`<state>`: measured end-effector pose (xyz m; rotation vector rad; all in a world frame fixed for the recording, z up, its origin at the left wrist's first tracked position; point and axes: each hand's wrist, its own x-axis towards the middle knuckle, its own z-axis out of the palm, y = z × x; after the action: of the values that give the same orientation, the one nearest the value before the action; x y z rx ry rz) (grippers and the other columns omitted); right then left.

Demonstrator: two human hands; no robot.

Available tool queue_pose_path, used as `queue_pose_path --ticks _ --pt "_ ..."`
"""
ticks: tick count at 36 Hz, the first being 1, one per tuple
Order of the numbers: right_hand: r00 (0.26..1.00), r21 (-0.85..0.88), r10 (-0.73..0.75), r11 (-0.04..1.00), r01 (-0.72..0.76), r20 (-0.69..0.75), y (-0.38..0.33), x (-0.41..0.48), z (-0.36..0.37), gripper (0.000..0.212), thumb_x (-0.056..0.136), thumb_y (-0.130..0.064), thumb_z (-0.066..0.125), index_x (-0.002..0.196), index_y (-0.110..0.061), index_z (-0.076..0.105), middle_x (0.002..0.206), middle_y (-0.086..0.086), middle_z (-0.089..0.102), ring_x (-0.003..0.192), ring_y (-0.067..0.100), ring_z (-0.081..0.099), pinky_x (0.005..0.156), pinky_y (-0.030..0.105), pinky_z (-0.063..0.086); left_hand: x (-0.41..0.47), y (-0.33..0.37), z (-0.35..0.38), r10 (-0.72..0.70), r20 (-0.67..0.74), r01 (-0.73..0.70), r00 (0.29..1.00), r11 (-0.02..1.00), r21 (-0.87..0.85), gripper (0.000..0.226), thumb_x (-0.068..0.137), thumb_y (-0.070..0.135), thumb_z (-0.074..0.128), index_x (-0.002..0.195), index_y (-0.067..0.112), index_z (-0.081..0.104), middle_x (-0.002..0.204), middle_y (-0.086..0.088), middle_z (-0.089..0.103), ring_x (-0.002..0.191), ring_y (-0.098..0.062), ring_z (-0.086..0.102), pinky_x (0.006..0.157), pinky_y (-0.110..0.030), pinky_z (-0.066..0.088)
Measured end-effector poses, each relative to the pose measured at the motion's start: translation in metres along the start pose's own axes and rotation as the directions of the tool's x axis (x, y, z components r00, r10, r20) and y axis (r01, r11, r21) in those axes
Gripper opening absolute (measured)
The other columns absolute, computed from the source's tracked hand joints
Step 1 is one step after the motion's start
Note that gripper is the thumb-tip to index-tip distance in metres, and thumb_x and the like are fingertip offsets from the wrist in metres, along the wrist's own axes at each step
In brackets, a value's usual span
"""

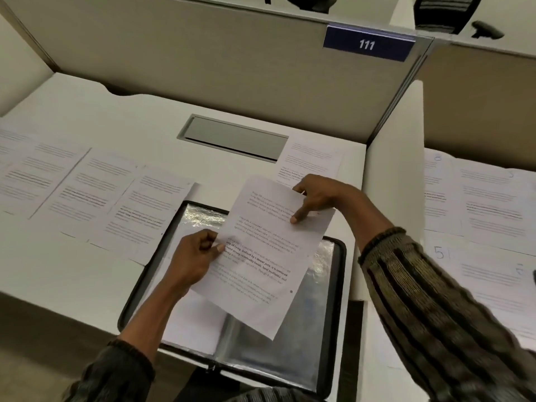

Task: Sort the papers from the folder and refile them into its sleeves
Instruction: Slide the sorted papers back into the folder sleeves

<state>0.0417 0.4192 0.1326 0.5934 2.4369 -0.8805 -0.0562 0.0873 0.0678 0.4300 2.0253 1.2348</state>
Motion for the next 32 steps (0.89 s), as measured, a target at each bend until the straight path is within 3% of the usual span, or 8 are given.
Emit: queue_pose_path --ticks 4,11,14,18,21,24,29,32 --pt "0.994 -0.057 0.037 0.998 -0.032 0.103 -0.009 0.015 -0.019 0.051 0.065 -0.042 0.099 0.107 -0.025 0.078 0.102 -0.006 0.077 0.091 0.017 0.075 0.072 0.03 0.06 0.016 0.007 0.013 0.024 -0.011 -0.024 1.0 1.0 0.011 0.006 0.098 0.008 0.074 0.103 0.011 0.074 0.095 -0.001 0.082 0.088 -0.023 0.08 0.087 -0.049 0.064" --pt "1.0 -0.069 0.029 0.997 -0.028 0.012 -0.007 0.036 -0.036 0.049 0.072 -0.037 0.096 0.109 -0.011 0.075 0.105 0.002 0.071 0.097 0.025 0.066 0.081 0.032 0.052 0.046 0.002 0.031 -0.05 -0.051 0.047 0.997 0.997 -0.057 0.01 0.092 0.013 0.083 0.099 0.014 0.076 0.094 -0.004 0.081 0.091 -0.026 0.079 0.088 -0.046 0.063" --pt "0.999 -0.104 0.015 0.994 -0.02 -0.05 0.005 0.045 -0.049 0.049 0.072 -0.038 0.096 0.105 -0.008 0.075 0.106 0.007 0.072 0.097 0.028 0.065 0.079 0.034 0.049 0.054 -0.007 0.044 -0.076 -0.246 0.108 0.966 0.987 0.119 0.01 0.089 0.022 0.084 0.09 0.022 0.074 0.086 0.002 0.077 0.084 -0.018 0.074 0.078 -0.037 0.059" --pt "0.988 -0.129 -0.006 0.992 -0.014 -0.157 0.025 0.052 -0.075 0.048 0.074 -0.038 0.095 0.103 -0.005 0.074 0.103 0.009 0.069 0.098 0.032 0.063 0.076 0.033 0.046 0.039 -0.01 0.079 -0.069 -0.422 0.262 0.904 0.87 0.418 0.015 0.097 0.032 0.074 0.088 0.026 0.063 0.09 0.006 0.071 0.086 -0.022 0.067 0.073 -0.035 0.052" --pt "0.982 -0.142 0.014 0.989 -0.041 -0.187 0.039 0.055 -0.093 0.048 0.073 -0.039 0.095 0.102 -0.005 0.075 0.096 0.008 0.068 0.091 0.03 0.061 0.073 0.032 0.043 0.022 -0.012 0.119 0.001 -0.369 0.216 0.929 0.81 0.546 0.017 0.1 0.035 0.066 0.091 0.022 0.063 0.092 0.004 0.065 0.09 -0.022 0.065 0.07 -0.036 0.05" --pt "0.977 -0.155 0.034 0.986 -0.068 -0.21 0.05 0.057 -0.109 0.047 0.073 -0.036 0.095 0.099 -0.004 0.074 0.086 0.007 0.064 0.084 0.029 0.057 0.068 0.032 0.039 0.014 -0.015 0.161 0.051 -0.249 0.133 0.967 0.734 0.666 0.03 0.102 0.046 0.057 0.104 0.018 0.068 0.111 -0.001 0.063 0.111 -0.024 0.058 0.085 -0.043 0.054" --pt "0.976 -0.146 0.024 0.988 -0.057 -0.218 0.066 0.059 -0.127 0.041 0.072 -0.033 0.096 0.072 -0.014 0.06 0.073 0.003 0.055 0.075 0.027 0.05 0.054 0.028 0.035 0.016 -0.016 0.23 0.173 -0.065 -0.056 0.983 0.615 0.786 0.052 0.102 0.057 0.053 0.13 0.014 0.063 0.139 -0.007 0.053 0.13 -0.028 0.047 0.105 -0.042 0.048" --pt "0.981 -0.139 0.011 0.99 -0.038 -0.194 0.071 0.06 -0.134 0.042 0.072 -0.031 0.097 0.066 -0.018 0.057 0.068 -0.002 0.053 0.068 0.024 0.048 0.053 0.029 0.034 0.023 -0.016 0.263 0.13 -0.031 -0.054 0.991 0.599 0.799 0.066 0.099 0.063 0.056 0.141 0.012 0.054 0.156 -0.015 0.044 0.144 -0.035 0.04 0.117 -0.049 0.041"
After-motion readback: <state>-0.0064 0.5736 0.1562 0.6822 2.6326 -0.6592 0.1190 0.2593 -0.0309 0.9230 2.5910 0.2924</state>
